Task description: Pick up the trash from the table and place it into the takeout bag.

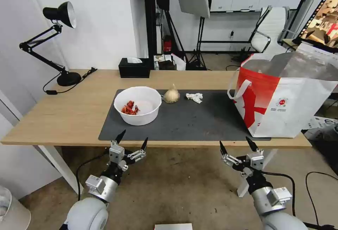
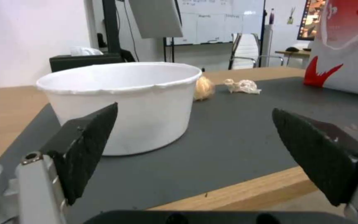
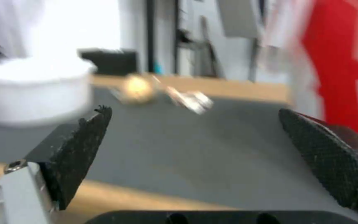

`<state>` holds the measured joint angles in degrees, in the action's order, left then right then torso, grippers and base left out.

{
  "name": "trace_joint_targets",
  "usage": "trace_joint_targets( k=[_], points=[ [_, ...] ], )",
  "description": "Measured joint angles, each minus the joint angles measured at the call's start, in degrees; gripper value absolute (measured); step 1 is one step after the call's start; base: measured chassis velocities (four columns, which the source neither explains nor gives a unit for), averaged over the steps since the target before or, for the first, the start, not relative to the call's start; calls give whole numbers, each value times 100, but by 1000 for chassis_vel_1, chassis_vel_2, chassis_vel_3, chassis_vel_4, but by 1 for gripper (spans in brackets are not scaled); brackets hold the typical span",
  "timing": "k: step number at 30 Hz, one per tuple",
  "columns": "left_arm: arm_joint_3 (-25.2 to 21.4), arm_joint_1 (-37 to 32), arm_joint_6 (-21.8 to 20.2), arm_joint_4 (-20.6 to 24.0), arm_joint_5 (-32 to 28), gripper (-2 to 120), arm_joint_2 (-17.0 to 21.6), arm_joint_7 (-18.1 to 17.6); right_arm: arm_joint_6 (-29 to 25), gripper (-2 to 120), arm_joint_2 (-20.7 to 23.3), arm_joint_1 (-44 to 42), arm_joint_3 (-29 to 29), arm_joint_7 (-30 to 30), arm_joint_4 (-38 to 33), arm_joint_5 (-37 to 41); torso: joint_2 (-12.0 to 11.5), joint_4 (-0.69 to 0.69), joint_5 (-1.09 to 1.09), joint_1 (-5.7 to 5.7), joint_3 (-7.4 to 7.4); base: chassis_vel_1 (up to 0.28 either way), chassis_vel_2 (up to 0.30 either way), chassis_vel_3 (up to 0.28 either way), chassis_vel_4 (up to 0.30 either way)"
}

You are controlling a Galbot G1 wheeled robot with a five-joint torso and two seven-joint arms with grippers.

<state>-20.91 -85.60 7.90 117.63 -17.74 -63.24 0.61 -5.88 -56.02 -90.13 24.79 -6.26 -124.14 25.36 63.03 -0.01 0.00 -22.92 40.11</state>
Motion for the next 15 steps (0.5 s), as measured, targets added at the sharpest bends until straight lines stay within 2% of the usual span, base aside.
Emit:
trace_joint_targets(
  k=[1, 3, 4, 6, 7, 8, 10, 11, 13, 15],
  points=[
    [0, 0, 0, 0, 0, 100, 0, 0, 0, 100, 0, 0, 0, 0, 0, 0, 0, 0, 0, 0, 0, 0, 0, 0, 0],
    [0, 6, -29, 36, -3, 100, 14, -1, 143, 100, 433, 726, -300, 208, 126, 561, -1, 3, 1, 0, 0, 0, 0, 0, 0],
    [0, 6, -29, 36, -3, 100, 14, -1, 143, 100, 433, 726, -300, 208, 126, 561, -1, 3, 1, 0, 0, 0, 0, 0, 0],
    [-6, 5, -53, 62, -5, 100, 18, 2, 296, 100, 790, 1412, -673, 293, 331, 971, -1, 3, 0, -1, 1, 0, 0, 0, 0],
    [-38, -2, -61, 74, -5, 100, 17, -3, 403, 100, 1021, 2001, -1041, 303, 557, 1270, -1, 1, 0, -1, 1, 0, 0, 0, 0],
    [-38, -2, -61, 74, -5, 100, 17, -3, 403, 100, 1021, 2001, -1041, 303, 557, 1270, -1, 1, 0, -1, 1, 0, 0, 0, 0],
    [-93, -32, -63, 94, -6, 100, 5, 0, 522, 100, 1187, 2974, -1617, 214, 965, 1587, -1, 1, -1, -1, 1, 0, 0, 0, 0],
    [-93, -32, -63, 94, -6, 100, 5, 0, 522, 100, 1187, 2974, -1617, 214, 965, 1587, -1, 1, -1, -1, 1, 0, 0, 0, 0],
    [-141, -76, -64, 107, -6, 100, -15, 0, 698, 100, 1170, 3910, -2298, -16, 1416, 1819, -1, 3, 0, -2, 1, 0, 0, 0, 0],
    [-193, -121, -64, 111, -5, 100, -39, 0, 1067, 100, 959, 4870, -3015, -409, 1913, 2057, -2, 1, 0, -1, 1, 0, 0, 0, 0]
  ],
)
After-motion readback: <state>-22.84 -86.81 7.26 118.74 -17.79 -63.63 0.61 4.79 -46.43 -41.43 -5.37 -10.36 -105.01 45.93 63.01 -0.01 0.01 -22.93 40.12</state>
